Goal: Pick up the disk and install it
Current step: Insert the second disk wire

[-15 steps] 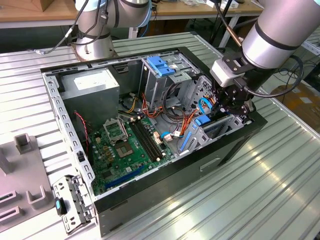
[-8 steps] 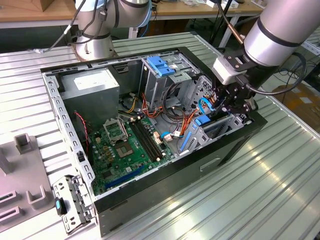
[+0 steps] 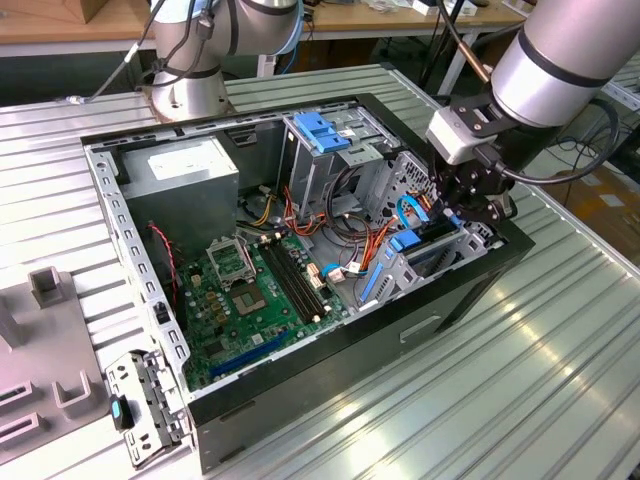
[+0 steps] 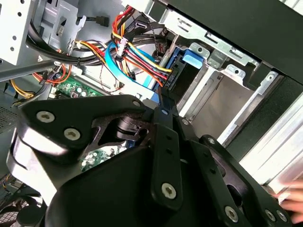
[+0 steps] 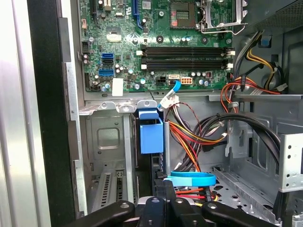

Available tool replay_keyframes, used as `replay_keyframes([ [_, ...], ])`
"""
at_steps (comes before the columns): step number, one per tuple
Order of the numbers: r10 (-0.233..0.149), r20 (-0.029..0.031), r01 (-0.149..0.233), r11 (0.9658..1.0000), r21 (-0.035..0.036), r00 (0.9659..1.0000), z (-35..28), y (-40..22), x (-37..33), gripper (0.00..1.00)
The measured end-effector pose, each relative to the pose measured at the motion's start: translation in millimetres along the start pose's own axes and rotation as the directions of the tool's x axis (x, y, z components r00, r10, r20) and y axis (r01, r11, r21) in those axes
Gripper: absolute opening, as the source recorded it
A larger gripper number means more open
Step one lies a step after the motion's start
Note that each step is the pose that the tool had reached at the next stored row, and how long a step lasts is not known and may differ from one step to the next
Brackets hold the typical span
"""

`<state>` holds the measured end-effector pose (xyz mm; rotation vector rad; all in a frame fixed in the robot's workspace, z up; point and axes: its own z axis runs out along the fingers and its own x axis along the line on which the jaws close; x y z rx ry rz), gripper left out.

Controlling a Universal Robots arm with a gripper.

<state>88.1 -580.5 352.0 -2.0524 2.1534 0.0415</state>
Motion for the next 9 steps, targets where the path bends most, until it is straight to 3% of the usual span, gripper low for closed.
replay_keyframes([
  [9,0.0,0.0,0.0,1.0,-0.0001,1.0,0.0,0.0,0.0,0.11],
])
